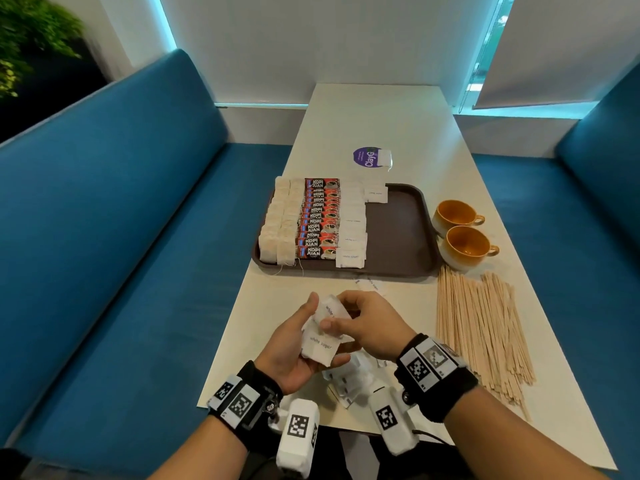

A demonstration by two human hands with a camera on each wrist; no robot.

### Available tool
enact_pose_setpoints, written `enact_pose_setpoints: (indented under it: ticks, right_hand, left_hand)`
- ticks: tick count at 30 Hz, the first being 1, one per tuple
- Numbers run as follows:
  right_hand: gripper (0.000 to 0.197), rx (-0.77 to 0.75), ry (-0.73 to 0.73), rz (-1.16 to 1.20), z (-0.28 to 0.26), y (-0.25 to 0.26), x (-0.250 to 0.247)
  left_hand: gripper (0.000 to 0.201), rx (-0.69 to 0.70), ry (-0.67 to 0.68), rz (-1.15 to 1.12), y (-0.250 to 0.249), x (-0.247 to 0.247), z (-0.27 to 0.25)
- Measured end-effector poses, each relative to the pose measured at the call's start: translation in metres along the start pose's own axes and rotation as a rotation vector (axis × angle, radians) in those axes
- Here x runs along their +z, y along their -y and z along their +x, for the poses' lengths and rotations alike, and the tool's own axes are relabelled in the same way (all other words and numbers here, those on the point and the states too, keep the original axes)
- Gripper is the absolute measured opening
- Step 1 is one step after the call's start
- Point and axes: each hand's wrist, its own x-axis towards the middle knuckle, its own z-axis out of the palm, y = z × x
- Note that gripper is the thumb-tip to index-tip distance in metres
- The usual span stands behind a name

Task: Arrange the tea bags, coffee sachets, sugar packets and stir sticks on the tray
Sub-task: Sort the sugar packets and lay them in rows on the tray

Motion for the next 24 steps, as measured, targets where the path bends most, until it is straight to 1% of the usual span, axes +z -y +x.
enact_pose_setpoints:
  ticks: [2,5,8,10,12,14,16,19,22,24]
  right_hand:
    - [0.029,-0.034,0.032,-0.117,-0.002,0.004,-0.002]
    - [0.045,-0.093,-0.016,-0.335,-0.004,0.008,-0.006]
    - [0.051,-0.149,-0.118,-0.337,-0.006,0.006,-0.008]
    - [0.051,-0.21,-0.137,-0.326,-0.009,0.006,-0.012]
    - [0.048,-0.252,-0.058,-0.372,-0.015,0.007,-0.014]
    - [0.041,-0.274,0.007,-0.444,-0.018,0.009,-0.012]
    - [0.031,-0.291,-0.011,-0.457,-0.015,0.007,-0.008]
    - [0.02,-0.297,-0.086,-0.442,-0.01,0.003,-0.003]
    - [0.018,-0.298,-0.074,-0.436,-0.011,0.002,-0.004]
    - [0.019,-0.296,-0.083,-0.369,-0.011,0.004,-0.01]
  left_hand:
    - [0.05,0.021,-0.003,-0.008,0.001,0.001,0.002]
    - [0.038,0.087,0.041,-0.029,0.002,0.003,0.005]
    - [0.034,0.123,0.067,-0.083,0.001,0.007,0.008]
    - [0.029,0.141,0.058,-0.121,-0.001,0.007,0.009]
    - [0.024,0.147,0.044,-0.177,-0.003,0.006,0.009]
    - [0.017,0.146,0.05,-0.236,-0.005,0.005,0.008]
    - [0.013,0.141,0.071,-0.283,-0.004,0.005,0.007]
    - [0.021,0.091,0.086,-0.258,-0.003,0.006,0.005]
    - [0.022,0.098,0.077,-0.198,-0.004,0.005,0.002]
    - [0.028,0.159,0.05,-0.151,-0.005,0.0,0.002]
